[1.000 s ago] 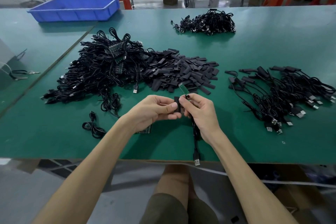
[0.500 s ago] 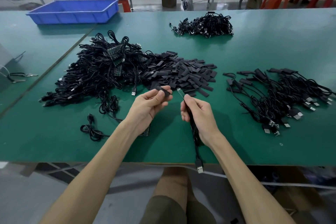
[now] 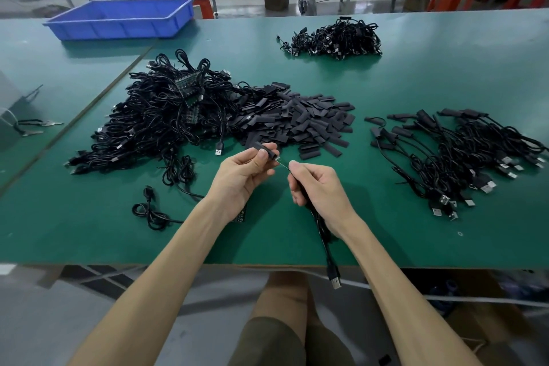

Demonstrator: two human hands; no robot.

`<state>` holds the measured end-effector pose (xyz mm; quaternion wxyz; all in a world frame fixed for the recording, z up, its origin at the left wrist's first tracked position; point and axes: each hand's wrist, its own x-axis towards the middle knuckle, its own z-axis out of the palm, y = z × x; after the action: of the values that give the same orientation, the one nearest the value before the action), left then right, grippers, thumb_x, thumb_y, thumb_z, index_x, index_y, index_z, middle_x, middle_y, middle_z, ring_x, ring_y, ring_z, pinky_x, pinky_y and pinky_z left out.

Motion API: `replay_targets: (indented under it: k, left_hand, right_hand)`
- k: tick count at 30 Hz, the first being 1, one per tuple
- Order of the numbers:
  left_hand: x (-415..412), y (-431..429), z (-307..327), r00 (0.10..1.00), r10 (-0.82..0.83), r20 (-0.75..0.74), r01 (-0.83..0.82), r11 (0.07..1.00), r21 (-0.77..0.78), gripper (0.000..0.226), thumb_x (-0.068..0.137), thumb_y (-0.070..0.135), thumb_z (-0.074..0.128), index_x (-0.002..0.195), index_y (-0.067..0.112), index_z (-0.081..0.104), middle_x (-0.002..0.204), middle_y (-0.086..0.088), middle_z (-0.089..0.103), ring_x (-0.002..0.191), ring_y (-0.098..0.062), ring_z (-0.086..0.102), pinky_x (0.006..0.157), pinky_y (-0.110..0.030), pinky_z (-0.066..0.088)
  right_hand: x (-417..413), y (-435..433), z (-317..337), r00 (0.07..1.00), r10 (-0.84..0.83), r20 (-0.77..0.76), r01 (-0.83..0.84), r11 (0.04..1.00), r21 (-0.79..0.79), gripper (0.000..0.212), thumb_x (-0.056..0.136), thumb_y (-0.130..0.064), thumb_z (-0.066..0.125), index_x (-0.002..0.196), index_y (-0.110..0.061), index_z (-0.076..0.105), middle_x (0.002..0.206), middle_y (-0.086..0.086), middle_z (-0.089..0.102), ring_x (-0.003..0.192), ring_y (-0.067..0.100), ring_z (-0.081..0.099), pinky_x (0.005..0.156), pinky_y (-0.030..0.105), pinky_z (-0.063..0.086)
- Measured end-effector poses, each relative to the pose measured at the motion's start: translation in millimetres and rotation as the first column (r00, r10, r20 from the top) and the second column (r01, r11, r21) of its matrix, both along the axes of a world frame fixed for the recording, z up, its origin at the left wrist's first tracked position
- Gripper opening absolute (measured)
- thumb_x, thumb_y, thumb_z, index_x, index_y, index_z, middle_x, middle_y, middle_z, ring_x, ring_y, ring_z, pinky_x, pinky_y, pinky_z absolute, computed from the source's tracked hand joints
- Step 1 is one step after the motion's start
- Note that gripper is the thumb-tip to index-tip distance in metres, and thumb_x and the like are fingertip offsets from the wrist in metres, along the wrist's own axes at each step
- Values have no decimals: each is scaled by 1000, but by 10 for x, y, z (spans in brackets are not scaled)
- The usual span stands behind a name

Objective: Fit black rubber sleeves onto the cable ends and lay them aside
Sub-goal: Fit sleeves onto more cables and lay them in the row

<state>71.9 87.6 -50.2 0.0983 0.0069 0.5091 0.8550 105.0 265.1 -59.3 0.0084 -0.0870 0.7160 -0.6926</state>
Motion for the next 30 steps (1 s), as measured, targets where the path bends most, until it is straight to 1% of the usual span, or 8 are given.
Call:
replay_targets:
  k: [5,8,10,13,19,22,26,30]
  left_hand:
    - [-8,8,-15,1000,-2,-24,2,1000,-3,25,87,15,69,108,2,73,101,-6,75,82,-12,69,76,-21,57]
    - [-11,3,-22,999,-10,-35,10,1000,-5,22,88,14,68,105,3,75,102,-6,75,83,-13,70,77,-22,58]
    - [-11,5,-26,999,-13,-47,11,999,-32,20,87,14,69,102,4,77,104,-6,75,85,-14,70,77,-23,58]
    - [-5,21,-37,997,-21,-73,15,997,-72,18,87,14,69,100,8,79,101,-7,76,83,-15,71,78,-24,58]
    - [0,-10,-36,995,-68,-74,65,997,-40,21,89,17,69,106,7,77,105,-7,74,81,-16,69,80,-26,58]
    - [15,-10,-28,994,-79,-79,75,996,-51,25,90,19,69,111,6,73,105,-7,73,79,-16,68,79,-26,58]
    - [33,-1,-31,993,-58,-102,52,997,-59,21,90,19,69,107,8,73,106,-8,72,74,-17,66,76,-28,57]
    - [36,-9,-23,992,-73,-103,69,997,-43,21,90,18,68,107,9,74,107,-8,73,73,-17,66,75,-28,57]
  right_hand:
    - [-6,6,0,1000,-9,-9,9,1000,14,45,104,-38,54,63,-22,61,52,1,55,51,16,49,60,29,44]
    - [-9,9,-6,1000,-17,-19,17,1000,9,45,105,-35,54,63,-21,61,52,1,55,51,15,49,60,30,45]
    - [-8,14,-7,1000,-17,-21,17,1000,1,45,105,-35,54,63,-21,60,52,1,54,51,16,49,60,30,46]
    - [-7,26,-4,1000,-12,-22,12,1000,-3,46,106,-34,54,62,-22,59,52,0,54,51,16,49,60,28,47]
    - [-1,23,9,1000,11,-21,-11,1000,9,46,106,-34,53,63,-23,60,53,1,55,51,16,50,61,28,47]
    - [6,20,15,1000,16,-20,-16,1000,16,46,107,-33,53,62,-23,60,53,1,55,52,17,50,61,28,46]
    - [13,15,21,1000,22,-14,-22,999,25,47,107,-34,52,63,-23,60,53,1,55,51,17,50,62,29,47]
    - [17,13,21,1000,9,-7,-9,1000,12,47,107,-34,53,62,-23,59,52,2,55,50,17,49,61,29,47]
